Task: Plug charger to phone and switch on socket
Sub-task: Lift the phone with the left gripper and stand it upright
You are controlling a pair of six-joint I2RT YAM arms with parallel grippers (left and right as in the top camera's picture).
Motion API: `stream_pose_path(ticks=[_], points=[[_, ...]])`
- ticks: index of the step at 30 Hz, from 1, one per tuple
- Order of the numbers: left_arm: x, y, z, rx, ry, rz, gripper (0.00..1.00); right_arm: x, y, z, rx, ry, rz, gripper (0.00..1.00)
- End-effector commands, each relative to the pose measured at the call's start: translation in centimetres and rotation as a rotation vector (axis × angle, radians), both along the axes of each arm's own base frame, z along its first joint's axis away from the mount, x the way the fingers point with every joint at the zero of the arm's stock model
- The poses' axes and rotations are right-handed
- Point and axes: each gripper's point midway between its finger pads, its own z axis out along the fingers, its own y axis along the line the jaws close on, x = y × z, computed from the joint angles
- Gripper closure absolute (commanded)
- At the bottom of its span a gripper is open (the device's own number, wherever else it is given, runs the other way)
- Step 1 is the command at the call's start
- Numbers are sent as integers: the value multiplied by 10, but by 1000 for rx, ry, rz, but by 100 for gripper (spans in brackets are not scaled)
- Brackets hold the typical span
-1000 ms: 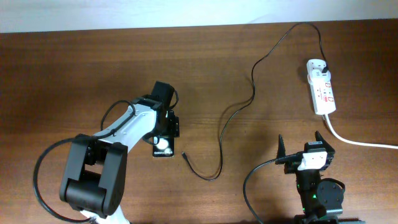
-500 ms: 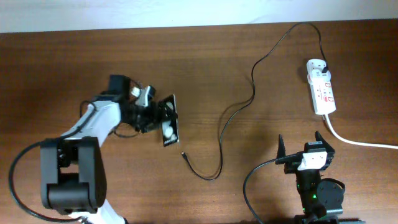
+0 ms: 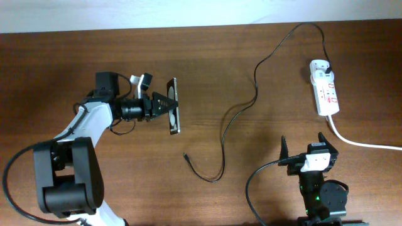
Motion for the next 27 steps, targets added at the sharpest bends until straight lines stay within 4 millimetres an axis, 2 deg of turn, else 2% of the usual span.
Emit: stream_pose_path(ticks=[1,10,16,20,24,27], points=[[1,-2,22,-42,-77,-29,30,0,4,-3,4,7,17,1],[0,-2,21,-36,-67,-27,30,0,5,-3,18,5,22,1],[0,-2,21,-37,-67,-27,30,-1,21,-1,345,22,91,2],[-1,-2,21,-37,-63,-27,29,-2,27,0,362,26,127,1],[-1,-2,21,-38,-63,-27,28,-12,60,5,372,52,328,1],[-1,-2,20,-37,-60,-27,28,-17,60,22,373,64,323,1]])
